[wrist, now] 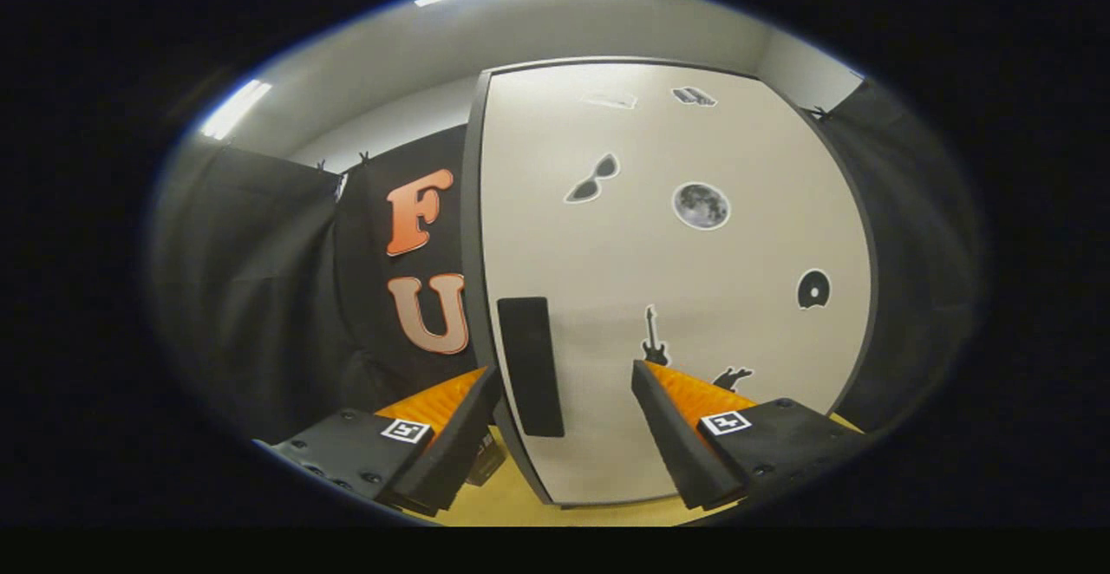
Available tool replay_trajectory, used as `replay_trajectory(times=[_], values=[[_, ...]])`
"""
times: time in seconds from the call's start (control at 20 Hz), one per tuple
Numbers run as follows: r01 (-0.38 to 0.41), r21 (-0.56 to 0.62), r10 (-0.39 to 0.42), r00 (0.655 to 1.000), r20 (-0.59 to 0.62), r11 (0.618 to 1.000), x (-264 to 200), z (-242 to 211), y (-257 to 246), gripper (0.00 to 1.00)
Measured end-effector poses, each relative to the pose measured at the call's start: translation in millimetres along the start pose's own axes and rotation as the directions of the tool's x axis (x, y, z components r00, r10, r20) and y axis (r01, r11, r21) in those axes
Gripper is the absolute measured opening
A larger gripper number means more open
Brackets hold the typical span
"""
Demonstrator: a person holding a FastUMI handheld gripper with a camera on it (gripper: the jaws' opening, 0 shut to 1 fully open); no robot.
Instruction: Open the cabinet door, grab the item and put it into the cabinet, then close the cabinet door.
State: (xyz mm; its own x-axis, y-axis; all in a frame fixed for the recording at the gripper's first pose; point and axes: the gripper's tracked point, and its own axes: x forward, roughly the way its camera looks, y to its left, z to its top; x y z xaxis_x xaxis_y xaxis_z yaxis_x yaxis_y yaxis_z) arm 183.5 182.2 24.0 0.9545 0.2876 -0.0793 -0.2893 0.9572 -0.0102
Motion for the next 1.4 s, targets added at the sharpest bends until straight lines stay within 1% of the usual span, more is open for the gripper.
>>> replay_trajectory(times=[0.15, 0.25, 0.3, 0.4, 0.5, 0.55, 0.6, 0.8, 1.05, 1.15, 1.4], values=[[0.049, -0.031, -0.049, 0.999, -0.009, 0.998, 16.9, -6.1, 1.1, 0.97], [0.061, -0.039, -0.062, 0.997, -0.039, 0.997, 26.8, -14.1, 3.8, 0.93], [0.098, -0.056, -0.101, 0.994, -0.048, 0.994, 27.1, -17.5, -2.0, 0.91], [0.119, -0.089, -0.121, 0.992, -0.020, 0.989, 29.4, -11.1, -0.2, 0.80], [0.117, -0.106, -0.120, 0.993, -0.017, 0.987, 29.3, -10.9, 2.3, 0.76], [0.113, -0.106, -0.115, 0.993, -0.019, 0.988, 28.9, -12.4, 4.9, 0.63], [0.087, -0.099, -0.090, 0.996, -0.025, 0.991, 28.7, -12.3, 11.1, 0.57], [0.056, -0.058, -0.059, 0.997, -0.044, 0.997, 28.4, -12.7, 10.4, 0.45], [-0.039, -0.036, 0.036, 0.996, -0.080, 0.999, 18.5, -13.4, 12.5, 0.30], [-0.082, -0.026, 0.080, 0.993, -0.087, 0.996, 5.9, -13.6, 15.8, 0.30], [-0.199, -0.014, 0.196, 0.974, -0.113, 0.980, -65.3, -9.5, 5.7, 0.30]])
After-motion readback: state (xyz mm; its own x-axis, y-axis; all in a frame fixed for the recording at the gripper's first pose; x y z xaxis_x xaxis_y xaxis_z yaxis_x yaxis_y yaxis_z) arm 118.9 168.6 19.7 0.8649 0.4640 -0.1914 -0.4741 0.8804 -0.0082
